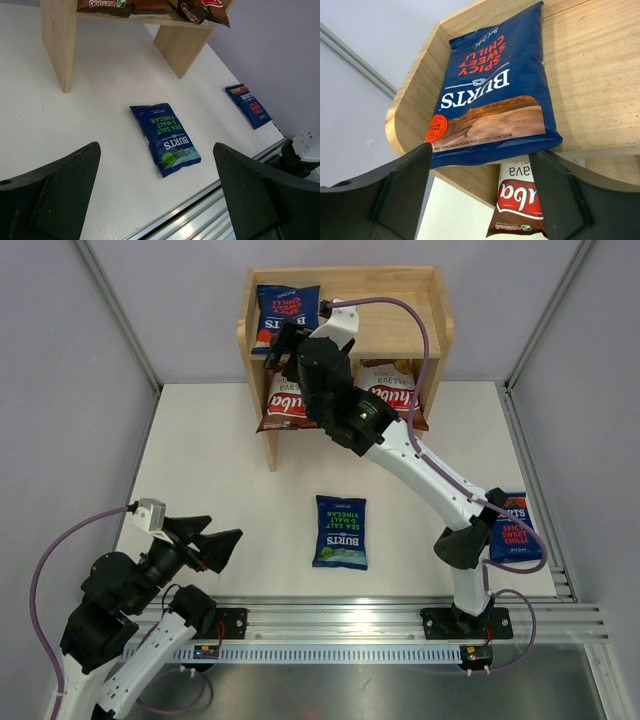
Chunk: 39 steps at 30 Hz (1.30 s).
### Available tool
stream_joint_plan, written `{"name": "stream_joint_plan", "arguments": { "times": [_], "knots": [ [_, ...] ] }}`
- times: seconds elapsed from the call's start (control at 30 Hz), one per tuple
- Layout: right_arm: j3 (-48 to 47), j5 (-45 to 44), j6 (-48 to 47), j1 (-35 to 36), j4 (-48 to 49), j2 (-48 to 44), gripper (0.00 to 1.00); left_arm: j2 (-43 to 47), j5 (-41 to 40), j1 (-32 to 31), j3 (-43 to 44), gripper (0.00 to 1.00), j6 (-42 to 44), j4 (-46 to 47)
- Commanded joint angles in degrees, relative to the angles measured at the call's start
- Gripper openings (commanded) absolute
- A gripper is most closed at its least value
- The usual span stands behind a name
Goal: Place and organize the chips bags onto the shelf
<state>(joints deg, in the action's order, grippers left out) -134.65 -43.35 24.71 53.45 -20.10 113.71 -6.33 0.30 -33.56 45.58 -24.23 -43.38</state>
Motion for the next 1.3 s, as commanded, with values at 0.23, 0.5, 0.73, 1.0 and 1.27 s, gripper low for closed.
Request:
{"name": "stream_joint_plan", "arguments": {
  "times": [0.23,0.5,0.73,1.0,1.27],
  "knots": [
    [11.3,7.0,1.5,-0.3,-2.0,-14.4,0.99,-0.4,0.3,-0.3,-0.1,0.99,0.3,2.2],
    [20.6,13.4,-2.2,-0.4,-8.7,-26.6,0.99,-3.2,-4.0,-0.3,0.3,0.99,-1.2,1.0],
    [42.0,18.9,-2.7,-0.5,-14.4,-43.8,1.00,-10.3,-5.7,-0.3,1.3,0.99,-2.3,-0.3],
    [71.3,23.1,3.6,-0.5,-10.4,-71.9,0.99,-19.6,-0.7,-0.3,-4.5,0.99,-8.7,6.9],
    [87.1,23.2,13.1,-0.5,-20.9,-93.2,0.99,-34.6,10.3,-0.4,-12.8,0.99,-13.5,28.7]
  ]
}}
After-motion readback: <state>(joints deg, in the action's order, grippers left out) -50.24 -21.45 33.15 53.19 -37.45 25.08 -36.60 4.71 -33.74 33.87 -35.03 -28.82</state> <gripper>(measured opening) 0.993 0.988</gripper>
